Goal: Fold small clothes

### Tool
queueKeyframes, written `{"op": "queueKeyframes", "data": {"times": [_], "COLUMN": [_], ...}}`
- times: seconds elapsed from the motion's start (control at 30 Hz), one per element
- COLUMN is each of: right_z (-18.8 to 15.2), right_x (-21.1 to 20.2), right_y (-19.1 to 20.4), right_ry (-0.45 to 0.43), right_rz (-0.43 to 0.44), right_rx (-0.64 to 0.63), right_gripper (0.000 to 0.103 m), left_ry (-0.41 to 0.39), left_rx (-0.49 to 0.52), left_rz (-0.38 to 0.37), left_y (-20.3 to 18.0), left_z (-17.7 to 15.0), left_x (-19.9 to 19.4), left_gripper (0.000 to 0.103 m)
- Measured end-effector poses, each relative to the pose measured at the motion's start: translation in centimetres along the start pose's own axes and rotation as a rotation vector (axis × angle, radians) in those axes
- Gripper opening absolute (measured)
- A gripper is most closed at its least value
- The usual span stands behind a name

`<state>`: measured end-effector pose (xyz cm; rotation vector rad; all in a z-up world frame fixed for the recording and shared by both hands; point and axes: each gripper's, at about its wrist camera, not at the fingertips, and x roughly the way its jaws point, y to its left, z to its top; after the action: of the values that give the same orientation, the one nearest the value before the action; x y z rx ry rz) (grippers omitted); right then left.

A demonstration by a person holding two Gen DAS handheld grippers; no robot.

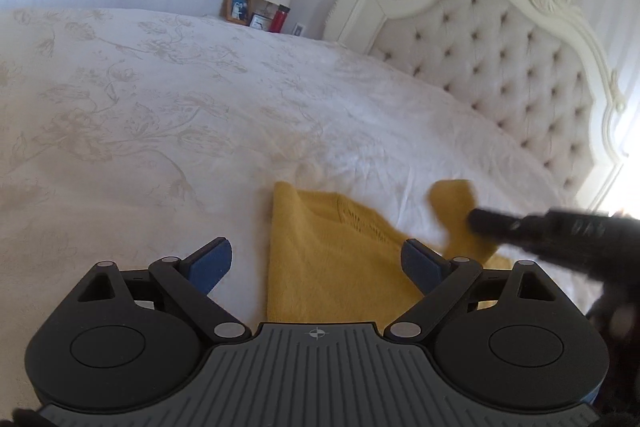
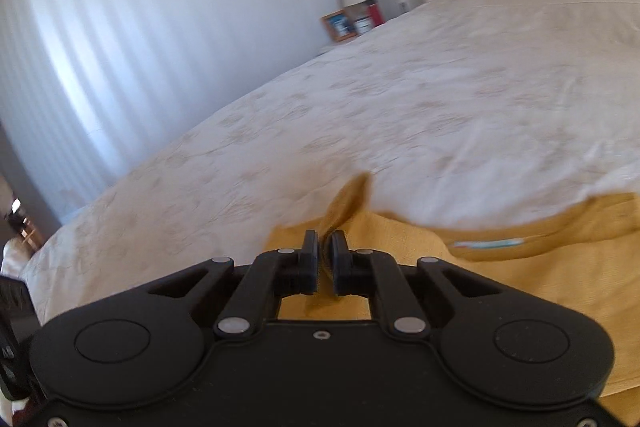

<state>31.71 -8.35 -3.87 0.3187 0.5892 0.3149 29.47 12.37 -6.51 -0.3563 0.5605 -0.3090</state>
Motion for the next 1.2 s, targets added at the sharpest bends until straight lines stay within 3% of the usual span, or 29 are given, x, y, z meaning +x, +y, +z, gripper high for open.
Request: {"op": "queueKeyframes", "data": {"times": [0.17, 0.27, 0.33, 0.4, 0.57, 0.7, 0.83, 0.9, 1.0, 1.2], "right_z": [-2.5, -3.7, -4.4, -5.4, -8.5, -10.3, -11.2, -11.4, -11.7, -11.9], "right_x": [3.0, 2.6, 1.3, -0.7, -6.1, -10.0, -13.3, -15.0, -17.3, -19.9], "right_y": [2.7, 3.5, 3.1, 2.4, -0.8, -3.8, -6.1, -7.3, -9.0, -12.2], "right_ry": [0.057, 0.039, 0.013, -0.026, -0.099, -0.082, -0.038, -0.037, -0.063, -0.16], "right_rz": [0.048, 0.007, -0.04, -0.119, -0.323, -0.395, -0.4, -0.383, -0.361, -0.339], "right_rx": [-0.061, -0.134, -0.159, -0.19, -0.232, -0.145, -0.12, -0.104, -0.098, -0.103], "right_gripper": [0.013, 0.021, 0.033, 0.054, 0.056, 0.061, 0.062, 0.068, 0.07, 0.071], "left_ry": [-0.057, -0.037, -0.017, -0.003, 0.02, 0.025, 0.042, 0.05, 0.052, 0.097], "left_rx": [-0.055, -0.051, -0.048, -0.03, 0.046, 0.131, 0.208, 0.244, 0.292, 0.259], "left_rz": [-0.02, -0.005, -0.005, -0.011, -0.027, -0.043, -0.06, -0.062, -0.035, 0.03], "left_y": [1.0, 1.2, 1.0, 0.8, -0.7, -2.0, -3.2, -3.7, -4.5, -5.5], "left_z": [0.7, 0.6, 0.5, 0.2, -0.5, -1.4, -2.3, -2.7, -3.1, -2.8], "left_x": [-0.6, -0.2, 0.1, 0.3, 0.8, 1.0, 1.2, 1.2, 1.0, 2.4], "left_gripper": [0.093, 0.093, 0.093, 0.093, 0.093, 0.093, 0.093, 0.093, 0.093, 0.092]}}
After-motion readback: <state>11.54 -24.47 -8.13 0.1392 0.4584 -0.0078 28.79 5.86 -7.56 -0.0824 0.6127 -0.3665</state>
